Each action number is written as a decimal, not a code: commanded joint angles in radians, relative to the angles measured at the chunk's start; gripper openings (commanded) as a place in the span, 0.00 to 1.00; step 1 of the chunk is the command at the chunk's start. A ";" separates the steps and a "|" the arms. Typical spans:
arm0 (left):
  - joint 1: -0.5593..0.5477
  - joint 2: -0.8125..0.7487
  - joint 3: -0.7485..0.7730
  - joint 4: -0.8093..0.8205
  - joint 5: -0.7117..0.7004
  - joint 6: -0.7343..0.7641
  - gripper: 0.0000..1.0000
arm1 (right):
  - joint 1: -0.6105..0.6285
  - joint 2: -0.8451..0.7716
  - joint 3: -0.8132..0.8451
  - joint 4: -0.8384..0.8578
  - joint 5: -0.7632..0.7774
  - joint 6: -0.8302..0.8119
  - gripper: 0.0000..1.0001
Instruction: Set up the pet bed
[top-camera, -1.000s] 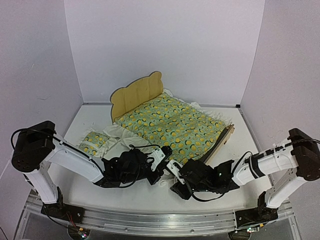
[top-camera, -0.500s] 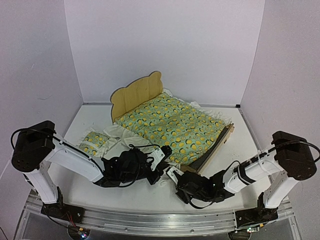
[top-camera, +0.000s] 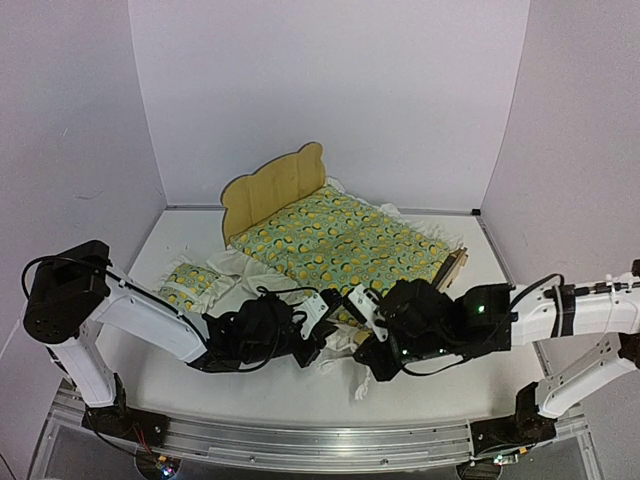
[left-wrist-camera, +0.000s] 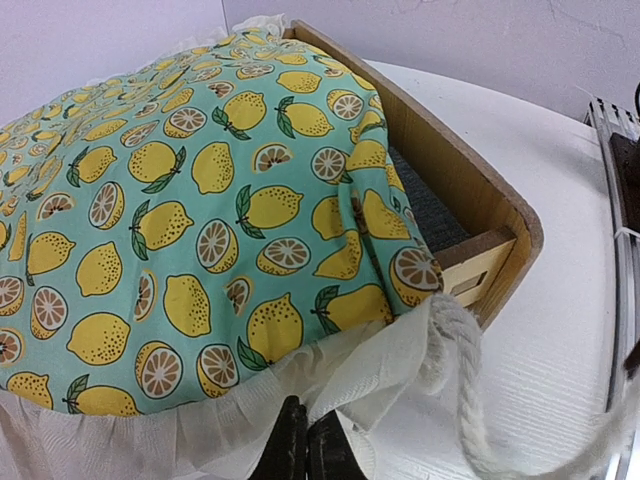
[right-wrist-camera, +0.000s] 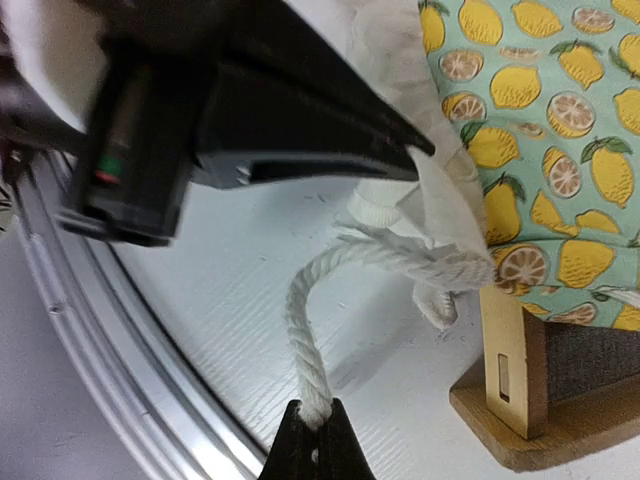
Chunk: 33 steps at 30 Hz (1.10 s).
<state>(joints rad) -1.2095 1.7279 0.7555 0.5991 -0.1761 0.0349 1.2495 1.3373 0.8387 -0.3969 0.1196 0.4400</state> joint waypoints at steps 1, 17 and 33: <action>0.013 -0.056 0.049 -0.010 -0.022 -0.026 0.00 | -0.054 -0.032 0.160 -0.233 -0.100 0.034 0.00; 0.034 -0.078 0.134 -0.091 -0.211 -0.061 0.00 | -0.134 0.107 0.467 -0.454 0.240 -0.301 0.00; 0.076 -0.055 0.180 -0.139 -0.236 -0.061 0.00 | -0.237 0.175 0.280 -0.041 0.028 -0.281 0.00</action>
<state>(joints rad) -1.1439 1.6890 0.8906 0.4587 -0.3813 -0.0242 1.0248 1.4891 1.1400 -0.6044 0.2344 0.1280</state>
